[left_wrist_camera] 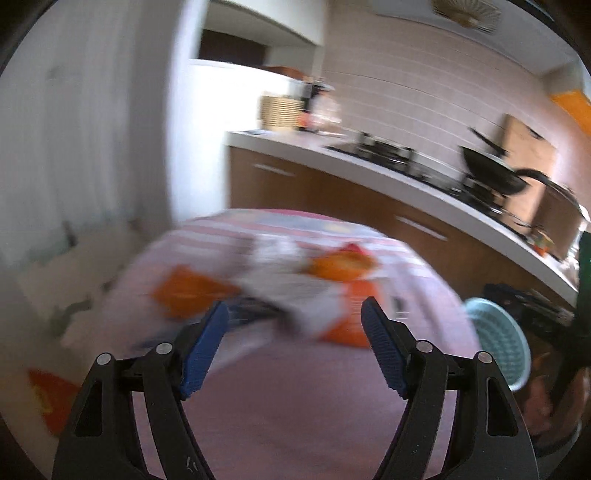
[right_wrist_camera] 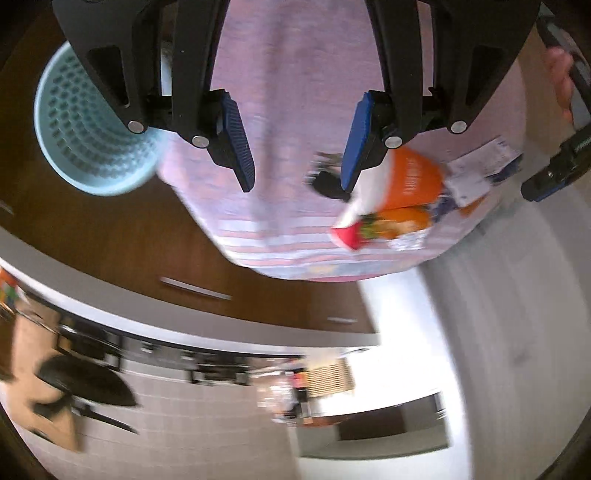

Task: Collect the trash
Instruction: 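Grasp a blue milk carton with the left gripper while the right grasps another carton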

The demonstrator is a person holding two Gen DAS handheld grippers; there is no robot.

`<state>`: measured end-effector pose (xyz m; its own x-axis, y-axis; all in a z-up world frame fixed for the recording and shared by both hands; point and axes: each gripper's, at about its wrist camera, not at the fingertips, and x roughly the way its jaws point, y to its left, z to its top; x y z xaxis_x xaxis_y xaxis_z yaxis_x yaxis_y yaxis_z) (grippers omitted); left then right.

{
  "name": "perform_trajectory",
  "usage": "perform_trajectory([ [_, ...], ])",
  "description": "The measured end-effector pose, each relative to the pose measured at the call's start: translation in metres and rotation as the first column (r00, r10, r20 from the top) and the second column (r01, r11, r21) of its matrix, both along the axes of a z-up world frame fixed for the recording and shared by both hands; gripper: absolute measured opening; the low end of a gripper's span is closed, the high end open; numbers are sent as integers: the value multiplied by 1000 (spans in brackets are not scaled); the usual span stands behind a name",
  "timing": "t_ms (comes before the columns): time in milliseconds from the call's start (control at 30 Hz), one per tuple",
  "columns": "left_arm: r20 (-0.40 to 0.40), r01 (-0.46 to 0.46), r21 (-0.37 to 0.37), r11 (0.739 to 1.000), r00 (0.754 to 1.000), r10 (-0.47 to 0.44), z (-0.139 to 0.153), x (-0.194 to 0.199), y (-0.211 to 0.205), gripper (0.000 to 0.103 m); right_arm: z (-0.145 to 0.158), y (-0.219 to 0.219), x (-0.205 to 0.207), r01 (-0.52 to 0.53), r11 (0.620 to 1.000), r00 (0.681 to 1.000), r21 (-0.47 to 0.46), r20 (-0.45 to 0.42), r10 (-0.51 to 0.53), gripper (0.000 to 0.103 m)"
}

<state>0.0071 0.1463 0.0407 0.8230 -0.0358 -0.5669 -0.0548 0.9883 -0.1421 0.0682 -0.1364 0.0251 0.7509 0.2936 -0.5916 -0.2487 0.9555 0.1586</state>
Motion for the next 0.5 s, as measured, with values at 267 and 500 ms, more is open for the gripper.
perform_trajectory([
  [267,-99,16,61,998,995,-10,-33,20,68,79,2,82,4,-162,987,987,-16,2,162,45],
  [500,-202,144,59,988,971,-129,-64,43,80,75,-4,125,5,-265,964,964,-10,-25,265,45],
])
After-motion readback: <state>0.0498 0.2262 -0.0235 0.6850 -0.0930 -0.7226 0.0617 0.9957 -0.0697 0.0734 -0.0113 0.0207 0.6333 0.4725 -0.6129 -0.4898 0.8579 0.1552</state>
